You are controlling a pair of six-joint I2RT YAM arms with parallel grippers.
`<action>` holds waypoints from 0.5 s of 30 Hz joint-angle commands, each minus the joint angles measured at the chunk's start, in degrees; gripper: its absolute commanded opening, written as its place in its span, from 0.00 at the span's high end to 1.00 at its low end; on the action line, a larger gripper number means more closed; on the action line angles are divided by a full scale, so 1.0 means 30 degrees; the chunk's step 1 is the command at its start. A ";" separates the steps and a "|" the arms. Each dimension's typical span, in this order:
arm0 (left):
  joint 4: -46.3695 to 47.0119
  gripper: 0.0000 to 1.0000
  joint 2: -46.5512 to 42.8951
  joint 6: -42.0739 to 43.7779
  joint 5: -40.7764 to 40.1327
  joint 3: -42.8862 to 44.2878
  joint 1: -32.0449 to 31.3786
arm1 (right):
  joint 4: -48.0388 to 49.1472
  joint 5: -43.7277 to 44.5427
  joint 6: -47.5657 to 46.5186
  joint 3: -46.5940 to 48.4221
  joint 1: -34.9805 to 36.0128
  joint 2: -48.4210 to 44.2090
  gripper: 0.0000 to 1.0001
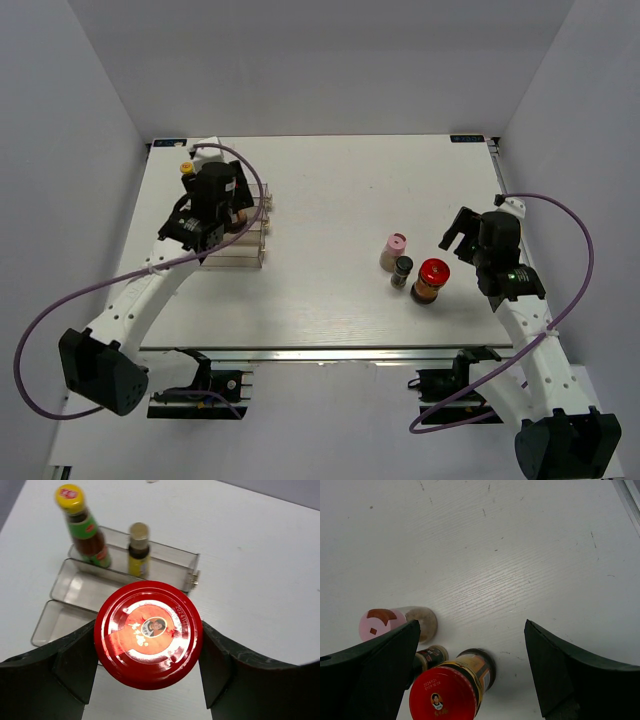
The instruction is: Organize the condiment bottles
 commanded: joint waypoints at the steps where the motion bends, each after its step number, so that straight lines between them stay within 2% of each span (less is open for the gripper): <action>1: 0.0721 0.71 -0.0057 -0.0583 -0.0175 0.0288 0.2141 | 0.0621 0.0066 -0.0292 0.0137 -0.0102 -0.0007 0.11; 7: 0.1802 0.73 0.0381 -0.0730 0.1404 -0.0209 0.5483 | 0.0679 0.0184 -0.0263 0.0108 -0.0102 -0.0153 0.11; 15: 0.3469 0.75 0.1701 -0.0701 0.1261 -0.0032 0.6924 | 0.0679 0.0388 -0.0321 0.0137 -0.0102 -0.0036 0.11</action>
